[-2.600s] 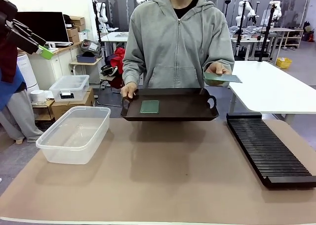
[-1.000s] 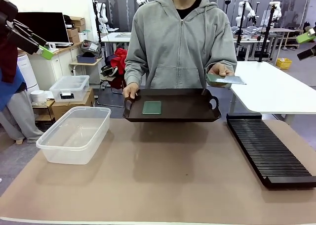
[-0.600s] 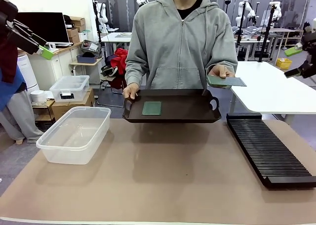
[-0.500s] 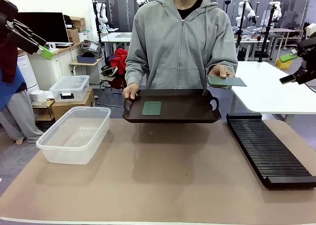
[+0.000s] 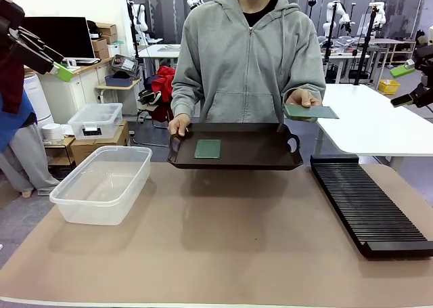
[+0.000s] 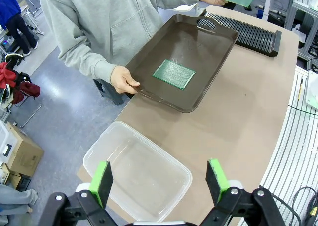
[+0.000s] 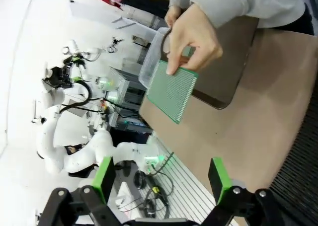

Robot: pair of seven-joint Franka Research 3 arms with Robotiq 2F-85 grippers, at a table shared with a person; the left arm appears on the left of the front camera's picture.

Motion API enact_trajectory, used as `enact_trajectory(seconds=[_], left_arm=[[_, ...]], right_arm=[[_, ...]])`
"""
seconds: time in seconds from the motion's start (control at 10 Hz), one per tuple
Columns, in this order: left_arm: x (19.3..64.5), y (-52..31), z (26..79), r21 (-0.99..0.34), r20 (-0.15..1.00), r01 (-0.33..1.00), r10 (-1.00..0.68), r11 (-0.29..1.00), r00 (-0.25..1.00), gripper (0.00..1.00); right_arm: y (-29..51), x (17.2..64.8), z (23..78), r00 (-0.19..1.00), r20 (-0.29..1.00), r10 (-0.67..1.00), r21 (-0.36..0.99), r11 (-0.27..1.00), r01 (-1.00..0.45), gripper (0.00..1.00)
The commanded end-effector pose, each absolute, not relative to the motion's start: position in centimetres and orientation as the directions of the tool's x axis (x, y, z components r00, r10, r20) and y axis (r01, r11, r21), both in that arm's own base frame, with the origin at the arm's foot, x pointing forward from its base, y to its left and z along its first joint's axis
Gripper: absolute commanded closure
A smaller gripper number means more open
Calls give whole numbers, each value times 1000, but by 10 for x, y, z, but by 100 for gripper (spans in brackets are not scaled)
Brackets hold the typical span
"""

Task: Sort PCBs into racks and boxes based on the side picked up.
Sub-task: Pick up the Blank PCB handed by the Human.

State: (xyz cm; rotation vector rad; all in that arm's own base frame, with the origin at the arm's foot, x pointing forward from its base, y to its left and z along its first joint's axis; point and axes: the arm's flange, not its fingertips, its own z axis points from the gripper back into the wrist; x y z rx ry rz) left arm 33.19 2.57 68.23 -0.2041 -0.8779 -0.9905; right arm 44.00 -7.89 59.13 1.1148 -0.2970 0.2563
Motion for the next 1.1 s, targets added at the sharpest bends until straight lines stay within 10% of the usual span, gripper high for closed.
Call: enact_trajectory(seconds=[0.0, 1.0], left_arm=[[332, 27, 681, 223, 726, 796, -640, 563, 250, 0], [332, 27, 681, 223, 726, 796, -640, 563, 250, 0]], right_arm=[[-79, 462, 578, 960, 281, -1, 932, 237, -273, 0], [-30, 540, 490, 994, 12, 111, 998, 65, -19, 0]])
